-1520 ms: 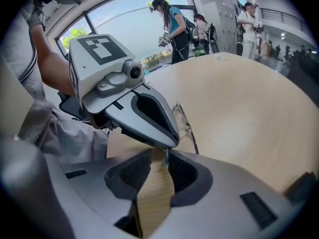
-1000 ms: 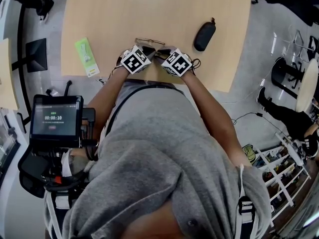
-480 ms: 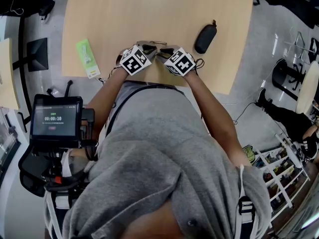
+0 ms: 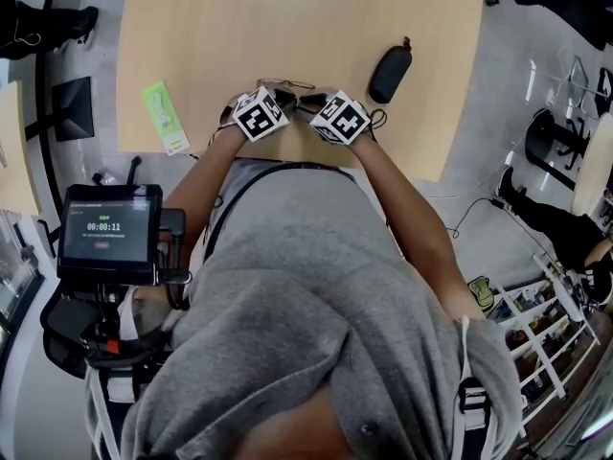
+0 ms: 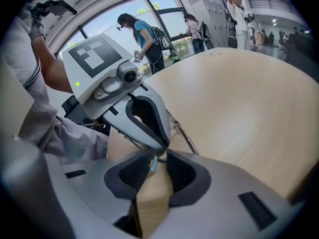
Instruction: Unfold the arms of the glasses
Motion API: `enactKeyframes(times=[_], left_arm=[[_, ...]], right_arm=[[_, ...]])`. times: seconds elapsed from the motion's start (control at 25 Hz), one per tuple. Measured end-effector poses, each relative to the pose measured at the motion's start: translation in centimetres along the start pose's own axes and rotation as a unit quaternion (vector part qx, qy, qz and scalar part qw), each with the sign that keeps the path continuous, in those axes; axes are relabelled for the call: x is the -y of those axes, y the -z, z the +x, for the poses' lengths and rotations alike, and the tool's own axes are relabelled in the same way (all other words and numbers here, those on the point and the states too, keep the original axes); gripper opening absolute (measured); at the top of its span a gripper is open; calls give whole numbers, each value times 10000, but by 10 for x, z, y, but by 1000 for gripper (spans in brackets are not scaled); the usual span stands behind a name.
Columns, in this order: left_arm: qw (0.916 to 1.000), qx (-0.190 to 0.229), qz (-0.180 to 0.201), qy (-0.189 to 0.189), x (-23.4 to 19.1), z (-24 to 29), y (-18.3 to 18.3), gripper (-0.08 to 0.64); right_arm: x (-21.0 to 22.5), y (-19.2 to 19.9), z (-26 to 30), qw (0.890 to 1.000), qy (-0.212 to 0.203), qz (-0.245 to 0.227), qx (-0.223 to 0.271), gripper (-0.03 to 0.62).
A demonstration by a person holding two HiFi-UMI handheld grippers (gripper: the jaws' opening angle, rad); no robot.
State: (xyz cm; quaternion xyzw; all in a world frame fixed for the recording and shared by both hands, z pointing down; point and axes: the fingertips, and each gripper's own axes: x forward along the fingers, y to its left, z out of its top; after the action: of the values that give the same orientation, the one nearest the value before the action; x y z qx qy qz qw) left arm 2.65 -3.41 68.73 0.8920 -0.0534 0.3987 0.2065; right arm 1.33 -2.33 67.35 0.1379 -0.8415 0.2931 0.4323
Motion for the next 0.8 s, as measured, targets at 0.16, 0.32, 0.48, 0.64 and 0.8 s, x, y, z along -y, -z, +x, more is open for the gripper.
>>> enactKeyframes(times=[0.16, 0.32, 0.48, 0.64, 0.8], left_arm=[[9999, -125, 81, 14, 3, 0, 7, 6], [9997, -146, 179, 1, 5, -3, 13, 6], [9995, -168, 272, -43, 3, -6, 14, 6], [9994, -151, 301, -66, 2, -8, 12, 6], [9981, -265, 548, -100, 5, -7, 13, 6]], right_arm=[[-1, 3, 0, 9999, -64, -29, -84, 101], [-1, 8, -2, 9998, -25, -37, -188, 101], [1, 11, -6, 9998, 25, 25, -209, 101], [5, 11, -9, 9997, 71, 42, -249, 101], [5, 12, -9, 9994, 91, 7, -333, 101]])
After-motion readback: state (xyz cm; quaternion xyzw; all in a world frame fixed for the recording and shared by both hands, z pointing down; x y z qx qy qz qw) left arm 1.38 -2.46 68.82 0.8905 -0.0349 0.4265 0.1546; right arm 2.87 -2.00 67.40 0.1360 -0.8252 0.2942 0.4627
